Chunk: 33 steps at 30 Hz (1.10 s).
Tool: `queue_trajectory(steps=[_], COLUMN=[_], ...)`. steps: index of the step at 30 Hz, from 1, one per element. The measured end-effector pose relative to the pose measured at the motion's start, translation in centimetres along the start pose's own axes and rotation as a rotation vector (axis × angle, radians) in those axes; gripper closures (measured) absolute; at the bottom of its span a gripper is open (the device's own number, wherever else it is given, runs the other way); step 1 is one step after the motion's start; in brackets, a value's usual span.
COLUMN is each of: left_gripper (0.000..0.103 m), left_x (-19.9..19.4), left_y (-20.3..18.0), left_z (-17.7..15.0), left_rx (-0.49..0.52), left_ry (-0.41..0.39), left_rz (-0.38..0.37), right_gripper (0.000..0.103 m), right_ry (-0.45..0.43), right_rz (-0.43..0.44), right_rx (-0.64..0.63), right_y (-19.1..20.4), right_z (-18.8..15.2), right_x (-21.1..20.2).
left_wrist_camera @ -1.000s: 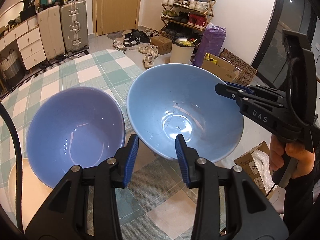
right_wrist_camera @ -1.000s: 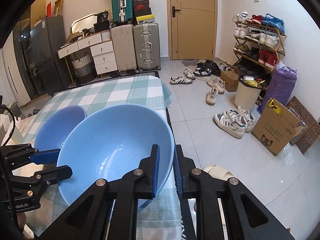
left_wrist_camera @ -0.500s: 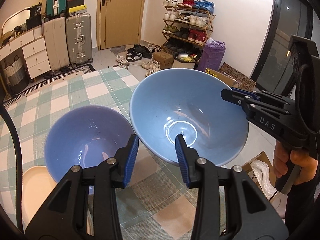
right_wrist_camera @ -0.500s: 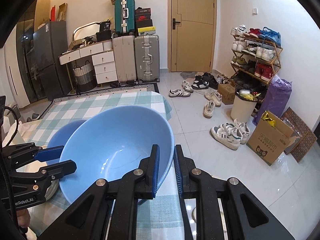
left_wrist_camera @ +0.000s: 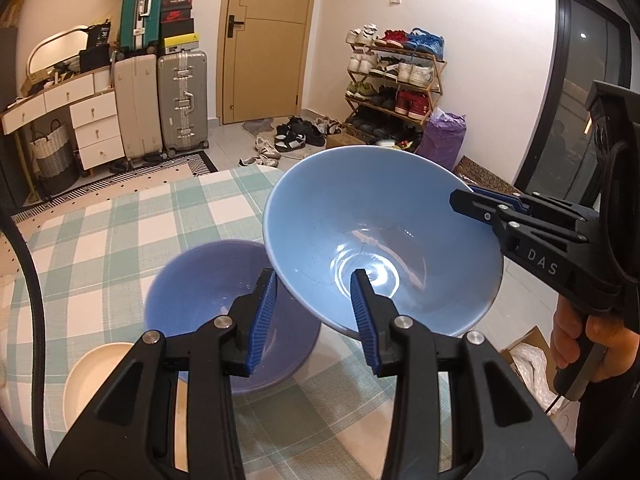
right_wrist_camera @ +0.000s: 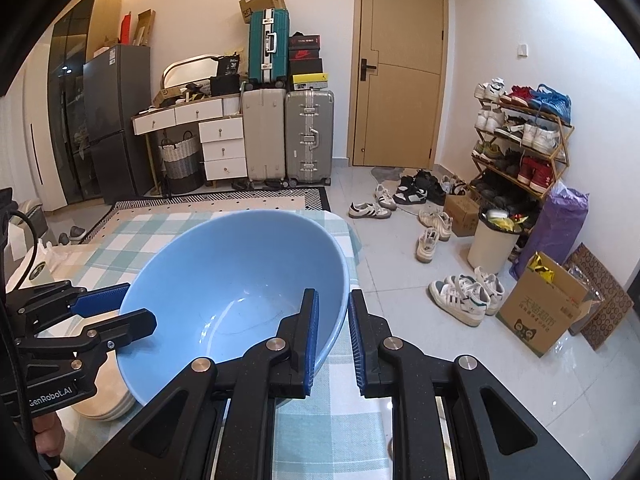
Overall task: Organize plates and bowls
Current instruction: 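Lift the lighter blue bowl with both tools over the darker blue bowl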
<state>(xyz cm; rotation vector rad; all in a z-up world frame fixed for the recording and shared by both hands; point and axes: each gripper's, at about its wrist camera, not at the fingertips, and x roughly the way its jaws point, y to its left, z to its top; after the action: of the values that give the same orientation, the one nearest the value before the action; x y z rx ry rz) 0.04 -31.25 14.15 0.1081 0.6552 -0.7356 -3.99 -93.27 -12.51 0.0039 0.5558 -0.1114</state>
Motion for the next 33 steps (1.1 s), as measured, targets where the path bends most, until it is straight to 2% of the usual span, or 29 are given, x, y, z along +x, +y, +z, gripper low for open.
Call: queue_trajectory(steps=[18,24,33], left_gripper=[0.068,0.068,0.068], left_x=[-3.6,-3.7,-2.8], left_y=[5.8,7.4,8.7], left_z=[0.3,0.4,-0.1], left_rx=[-0.064,-0.066,-0.077], left_ry=[-0.062,-0.070,-0.051], left_rz=[0.123,0.178,0.215], right_gripper=[0.087,0.087,0.087], right_ry=[-0.017,-0.010,0.010], right_rz=[0.088,0.119,0.154], right_rx=[-0.051,-0.059,-0.061], right_y=[6.0,7.6,8.9], right_z=[2.7,3.1,3.1], right_x=[2.0,3.6,5.8])
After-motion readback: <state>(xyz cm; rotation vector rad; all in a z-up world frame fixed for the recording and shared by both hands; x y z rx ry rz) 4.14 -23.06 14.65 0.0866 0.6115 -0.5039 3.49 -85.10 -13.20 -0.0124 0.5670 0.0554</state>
